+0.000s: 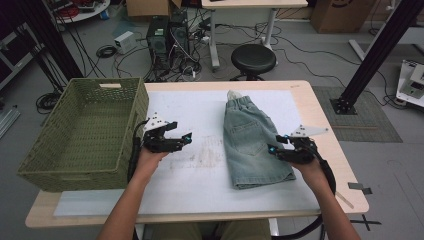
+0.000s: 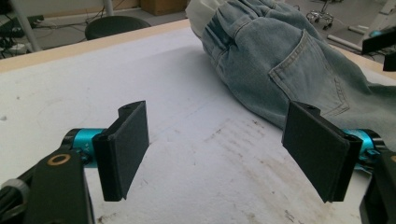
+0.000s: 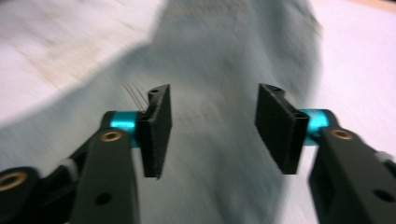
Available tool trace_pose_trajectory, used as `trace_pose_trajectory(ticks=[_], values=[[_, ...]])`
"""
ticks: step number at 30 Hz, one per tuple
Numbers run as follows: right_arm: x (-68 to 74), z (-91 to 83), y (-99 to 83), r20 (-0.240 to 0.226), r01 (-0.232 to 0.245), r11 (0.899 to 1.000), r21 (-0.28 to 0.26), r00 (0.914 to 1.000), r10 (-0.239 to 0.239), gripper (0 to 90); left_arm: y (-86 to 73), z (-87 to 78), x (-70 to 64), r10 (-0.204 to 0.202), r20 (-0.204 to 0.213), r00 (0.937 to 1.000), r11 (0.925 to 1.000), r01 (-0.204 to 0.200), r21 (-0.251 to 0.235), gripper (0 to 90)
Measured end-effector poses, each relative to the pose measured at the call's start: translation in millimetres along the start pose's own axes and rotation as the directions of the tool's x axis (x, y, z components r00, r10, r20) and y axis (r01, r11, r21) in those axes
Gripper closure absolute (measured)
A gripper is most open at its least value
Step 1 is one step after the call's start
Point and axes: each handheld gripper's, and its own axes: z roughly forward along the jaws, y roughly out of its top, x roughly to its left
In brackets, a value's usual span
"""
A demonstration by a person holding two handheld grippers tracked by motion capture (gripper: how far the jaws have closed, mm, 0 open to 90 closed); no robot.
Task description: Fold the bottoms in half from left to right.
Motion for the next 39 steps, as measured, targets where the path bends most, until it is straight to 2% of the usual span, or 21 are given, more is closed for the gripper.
trace_pose_trajectory(ticks=[1,5,10,13,17,20,23,30,34,39], values=[[1.1,4.8,7.4,-0.004,0.008,1.000,-0.005,1.0000,-0.008,37.8,-0.3,0.2,0.0,0.009,0.000,1.0000,1.0000,-0.009,-0.001,23.1],[2.1,28.3,35.2,-0.007,0.028,1.000,0.000,0.9996,-0.028,31.1,-0.7,1.3,-1.0,0.026,0.004,0.9996,0.9997,-0.026,0.000,23.0],[-0.8,59.2,65.2,-0.029,0.022,0.999,-0.032,0.9993,-0.023,30.9,-0.9,1.3,-1.1,0.025,0.005,0.9997,0.9997,-0.025,0.004,23.1],[-3.0,76.1,81.3,-0.041,0.022,0.999,-0.049,0.9989,-0.024,30.9,-0.6,0.1,-0.7,0.030,-0.007,0.9995,0.9995,-0.030,0.002,23.1],[-9.5,95.9,97.9,0.006,0.018,0.999,-0.036,0.9998,-0.018,31.5,-0.4,-1.6,0.7,0.028,-0.010,0.9996,0.9996,-0.028,0.002,23.0],[-15.6,107.7,100.4,0.039,0.013,1.000,-0.021,0.9992,-0.012,34.9,-0.4,-2.3,1.3,0.028,-0.012,0.9995,0.9996,-0.028,0.002,23.1],[-20.6,117.7,96.1,0.066,0.020,1.000,0.016,0.9976,-0.021,35.4,-1.0,-1.7,2.0,0.026,-0.013,0.9996,0.9996,-0.026,0.007,23.1],[-30.7,134.2,84.8,0.095,0.046,0.996,0.079,0.9940,-0.053,35.3,-1.8,0.5,1.6,0.031,-0.010,0.9995,0.9993,-0.031,0.019,23.1],[-36.1,148.8,74.3,0.106,0.057,0.988,0.140,0.9918,-0.072,31.9,-1.4,-0.9,1.5,0.029,-0.008,0.9995,0.9995,-0.029,0.015,23.1],[-37.9,154.8,70.0,0.114,0.046,0.989,0.144,0.9915,-0.063,30.8,-0.8,-4.0,1.3,0.038,-0.013,0.9992,0.9992,-0.037,0.016,23.1]])
